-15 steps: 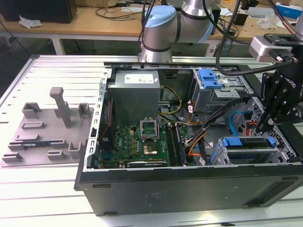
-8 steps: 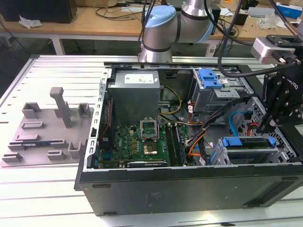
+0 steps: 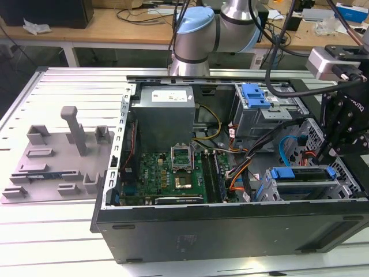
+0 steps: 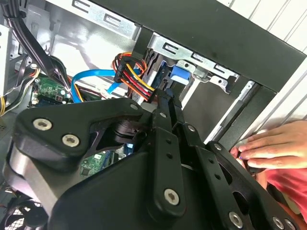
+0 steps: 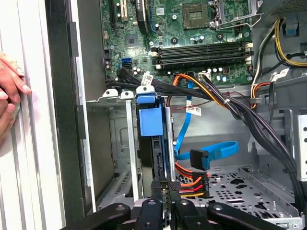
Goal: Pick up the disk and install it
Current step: 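Insert the first disk wire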
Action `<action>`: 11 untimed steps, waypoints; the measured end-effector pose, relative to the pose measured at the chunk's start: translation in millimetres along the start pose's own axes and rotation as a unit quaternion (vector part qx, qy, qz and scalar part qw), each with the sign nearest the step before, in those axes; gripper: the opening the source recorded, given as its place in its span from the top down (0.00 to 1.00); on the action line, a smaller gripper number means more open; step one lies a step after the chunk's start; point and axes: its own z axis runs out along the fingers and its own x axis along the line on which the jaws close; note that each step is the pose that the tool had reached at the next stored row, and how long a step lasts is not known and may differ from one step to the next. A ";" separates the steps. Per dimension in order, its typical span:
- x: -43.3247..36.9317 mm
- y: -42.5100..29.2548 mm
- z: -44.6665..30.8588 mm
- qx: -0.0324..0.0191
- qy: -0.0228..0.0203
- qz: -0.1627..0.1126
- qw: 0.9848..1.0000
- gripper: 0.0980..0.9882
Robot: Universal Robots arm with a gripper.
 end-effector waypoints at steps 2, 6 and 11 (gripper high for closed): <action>0.0 0.1 0.2 0.000 0.000 0.000 1.000 0.93; -0.1 0.7 2.4 0.000 0.000 0.000 1.000 0.93; -0.2 0.9 4.0 0.000 0.000 0.000 1.000 0.93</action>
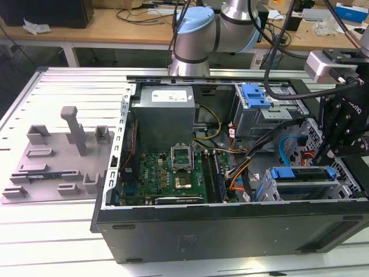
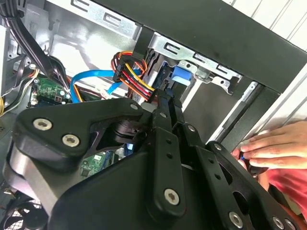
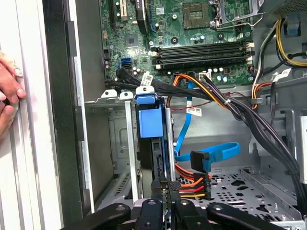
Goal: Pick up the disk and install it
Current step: 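Insert the first disk wire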
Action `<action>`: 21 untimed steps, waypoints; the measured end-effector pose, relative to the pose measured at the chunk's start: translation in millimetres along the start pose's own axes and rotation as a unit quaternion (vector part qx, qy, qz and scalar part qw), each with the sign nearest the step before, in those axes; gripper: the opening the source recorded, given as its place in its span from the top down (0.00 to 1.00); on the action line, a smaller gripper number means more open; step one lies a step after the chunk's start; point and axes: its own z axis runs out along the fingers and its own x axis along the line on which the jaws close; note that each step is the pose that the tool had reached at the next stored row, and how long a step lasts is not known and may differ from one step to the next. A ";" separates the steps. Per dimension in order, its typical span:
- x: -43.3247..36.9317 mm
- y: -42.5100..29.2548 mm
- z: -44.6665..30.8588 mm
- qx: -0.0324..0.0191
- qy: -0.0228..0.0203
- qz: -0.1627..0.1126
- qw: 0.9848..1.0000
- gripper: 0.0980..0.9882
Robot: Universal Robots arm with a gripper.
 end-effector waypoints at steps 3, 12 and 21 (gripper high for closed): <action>-0.9 0.3 0.6 0.000 0.000 -0.002 1.000 0.93; -3.2 1.2 0.3 0.010 -0.006 -0.019 1.000 0.93; -1.8 5.4 0.4 0.011 -0.008 -0.019 1.000 0.93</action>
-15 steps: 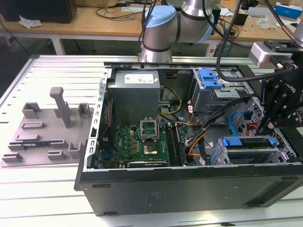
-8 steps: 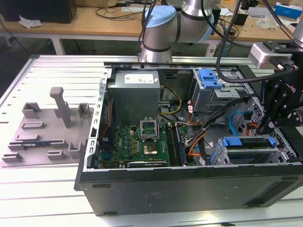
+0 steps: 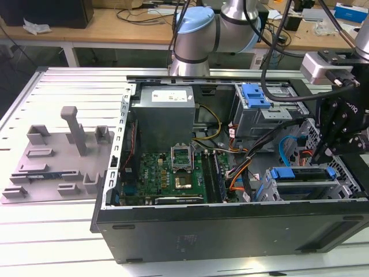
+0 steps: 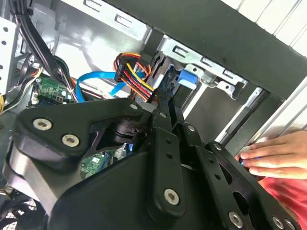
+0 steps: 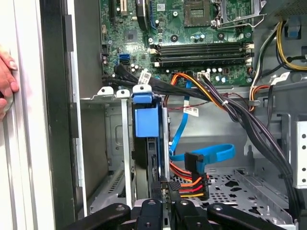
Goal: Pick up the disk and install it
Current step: 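Insert the first disk wire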
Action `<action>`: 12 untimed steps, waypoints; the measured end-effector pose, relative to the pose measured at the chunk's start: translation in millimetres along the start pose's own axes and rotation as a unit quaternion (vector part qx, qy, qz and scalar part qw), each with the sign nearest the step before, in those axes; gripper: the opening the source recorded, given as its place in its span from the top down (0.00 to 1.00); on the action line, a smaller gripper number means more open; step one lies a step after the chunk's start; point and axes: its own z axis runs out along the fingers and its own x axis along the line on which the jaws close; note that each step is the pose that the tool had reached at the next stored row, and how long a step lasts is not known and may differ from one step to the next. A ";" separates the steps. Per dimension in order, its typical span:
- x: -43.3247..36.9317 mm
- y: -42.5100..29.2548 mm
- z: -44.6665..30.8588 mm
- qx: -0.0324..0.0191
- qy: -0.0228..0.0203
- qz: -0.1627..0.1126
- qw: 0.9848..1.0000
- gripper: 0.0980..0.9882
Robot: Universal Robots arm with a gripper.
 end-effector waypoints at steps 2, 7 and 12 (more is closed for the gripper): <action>2.3 -0.2 0.1 0.000 0.000 0.000 1.000 0.93; 4.5 -0.2 0.7 0.000 0.000 0.001 1.000 0.93; 4.3 -0.3 1.9 0.000 0.000 0.004 1.000 0.93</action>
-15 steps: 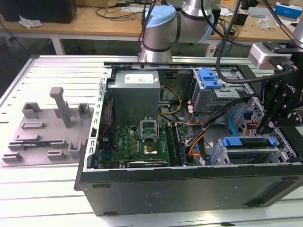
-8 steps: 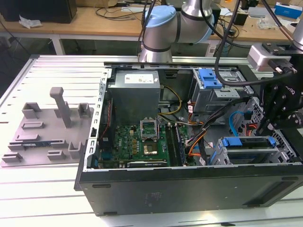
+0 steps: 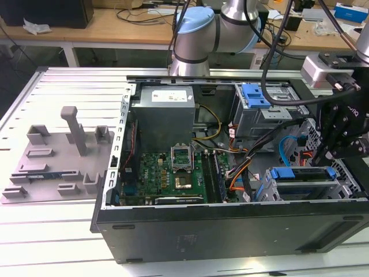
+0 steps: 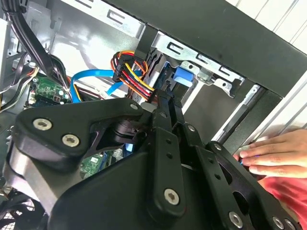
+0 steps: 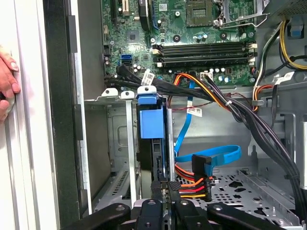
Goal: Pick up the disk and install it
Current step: 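Insert the first disk wire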
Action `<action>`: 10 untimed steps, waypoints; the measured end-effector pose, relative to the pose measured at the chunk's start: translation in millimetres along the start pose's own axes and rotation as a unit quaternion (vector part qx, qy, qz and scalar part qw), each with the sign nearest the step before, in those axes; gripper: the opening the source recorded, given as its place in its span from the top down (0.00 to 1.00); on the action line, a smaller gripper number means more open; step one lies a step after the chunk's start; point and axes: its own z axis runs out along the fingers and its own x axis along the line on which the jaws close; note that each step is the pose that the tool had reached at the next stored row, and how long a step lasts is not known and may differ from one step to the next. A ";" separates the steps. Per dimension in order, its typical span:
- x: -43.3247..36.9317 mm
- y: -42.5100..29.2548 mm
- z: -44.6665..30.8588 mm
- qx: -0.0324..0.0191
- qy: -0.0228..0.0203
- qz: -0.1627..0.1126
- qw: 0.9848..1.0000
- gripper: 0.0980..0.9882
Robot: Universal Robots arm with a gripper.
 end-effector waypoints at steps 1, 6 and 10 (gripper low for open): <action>0.0 0.0 0.0 0.000 0.000 0.000 1.000 0.93; 0.0 0.0 0.3 0.000 0.000 0.000 1.000 0.93; -0.8 -1.2 0.4 0.000 0.000 0.000 1.000 0.93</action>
